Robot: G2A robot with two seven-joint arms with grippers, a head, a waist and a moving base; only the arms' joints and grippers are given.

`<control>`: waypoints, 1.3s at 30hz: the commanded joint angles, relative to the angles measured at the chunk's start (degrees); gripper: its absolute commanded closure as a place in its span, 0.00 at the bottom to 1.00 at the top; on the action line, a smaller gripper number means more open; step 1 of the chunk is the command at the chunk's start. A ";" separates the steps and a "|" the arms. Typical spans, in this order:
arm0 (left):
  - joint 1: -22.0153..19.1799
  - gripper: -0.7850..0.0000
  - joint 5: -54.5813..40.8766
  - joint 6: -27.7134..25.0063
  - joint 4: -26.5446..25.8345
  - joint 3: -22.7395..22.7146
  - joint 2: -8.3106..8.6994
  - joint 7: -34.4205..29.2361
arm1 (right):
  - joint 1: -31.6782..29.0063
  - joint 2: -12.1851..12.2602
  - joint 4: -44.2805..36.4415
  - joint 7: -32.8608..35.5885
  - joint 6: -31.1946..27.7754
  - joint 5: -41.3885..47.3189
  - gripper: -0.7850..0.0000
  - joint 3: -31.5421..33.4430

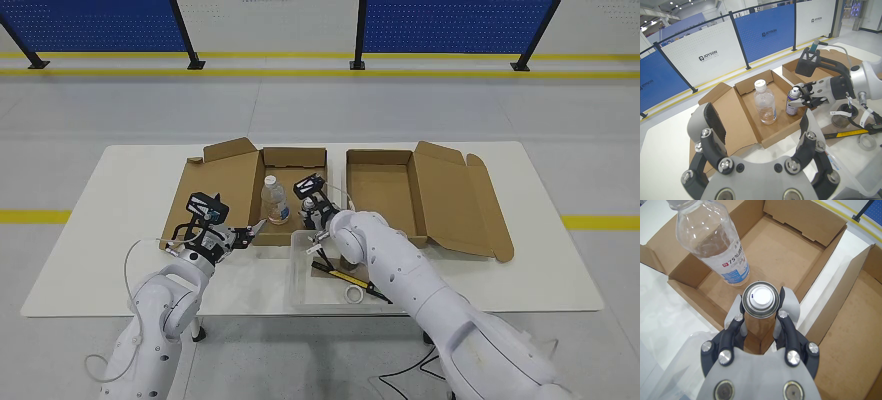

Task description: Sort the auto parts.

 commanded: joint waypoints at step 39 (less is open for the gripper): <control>0.00 0.00 0.00 0.00 0.00 0.00 0.00 0.00 | -24.20 11.46 -58.37 32.21 8.67 -24.25 0.14 26.68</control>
